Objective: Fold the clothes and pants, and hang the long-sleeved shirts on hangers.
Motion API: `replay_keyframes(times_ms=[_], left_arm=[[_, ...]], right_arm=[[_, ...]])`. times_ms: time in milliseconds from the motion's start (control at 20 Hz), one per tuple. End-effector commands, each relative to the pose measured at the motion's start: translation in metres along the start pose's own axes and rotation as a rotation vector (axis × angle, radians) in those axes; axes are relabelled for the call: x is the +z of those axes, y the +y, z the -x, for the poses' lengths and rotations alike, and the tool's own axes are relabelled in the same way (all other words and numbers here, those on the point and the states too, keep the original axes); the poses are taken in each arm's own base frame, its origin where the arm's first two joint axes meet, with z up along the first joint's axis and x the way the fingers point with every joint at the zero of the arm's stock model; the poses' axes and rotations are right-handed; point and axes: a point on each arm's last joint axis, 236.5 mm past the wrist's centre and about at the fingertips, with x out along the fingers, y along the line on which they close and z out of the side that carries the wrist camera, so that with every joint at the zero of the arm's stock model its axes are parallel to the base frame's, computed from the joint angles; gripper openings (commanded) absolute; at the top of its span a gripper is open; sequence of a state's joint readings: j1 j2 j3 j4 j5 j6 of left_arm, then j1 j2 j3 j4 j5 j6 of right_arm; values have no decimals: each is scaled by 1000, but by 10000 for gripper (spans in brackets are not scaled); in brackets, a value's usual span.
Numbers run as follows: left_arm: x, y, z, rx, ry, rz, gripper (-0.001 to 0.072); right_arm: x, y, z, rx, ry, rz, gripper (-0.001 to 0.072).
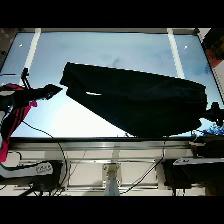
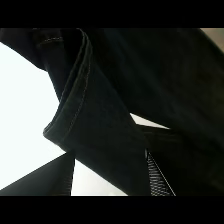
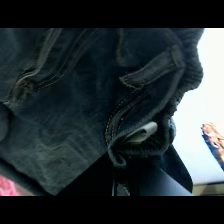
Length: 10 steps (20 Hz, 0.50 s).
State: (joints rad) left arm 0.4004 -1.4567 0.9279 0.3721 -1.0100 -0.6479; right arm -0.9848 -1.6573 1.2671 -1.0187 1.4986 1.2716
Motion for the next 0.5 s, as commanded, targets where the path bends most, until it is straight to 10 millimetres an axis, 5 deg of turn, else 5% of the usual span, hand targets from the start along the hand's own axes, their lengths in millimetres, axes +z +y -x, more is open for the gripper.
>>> replay_keyframes(times_ms=[0,450], left_arm=[[11,17,-17,7,-70,33,502],[-1,45,-41,96,-49,126,480]], right_arm=[[-4,11,-1,48,21,8,47],[-4,11,-1,48,21,8,47]])
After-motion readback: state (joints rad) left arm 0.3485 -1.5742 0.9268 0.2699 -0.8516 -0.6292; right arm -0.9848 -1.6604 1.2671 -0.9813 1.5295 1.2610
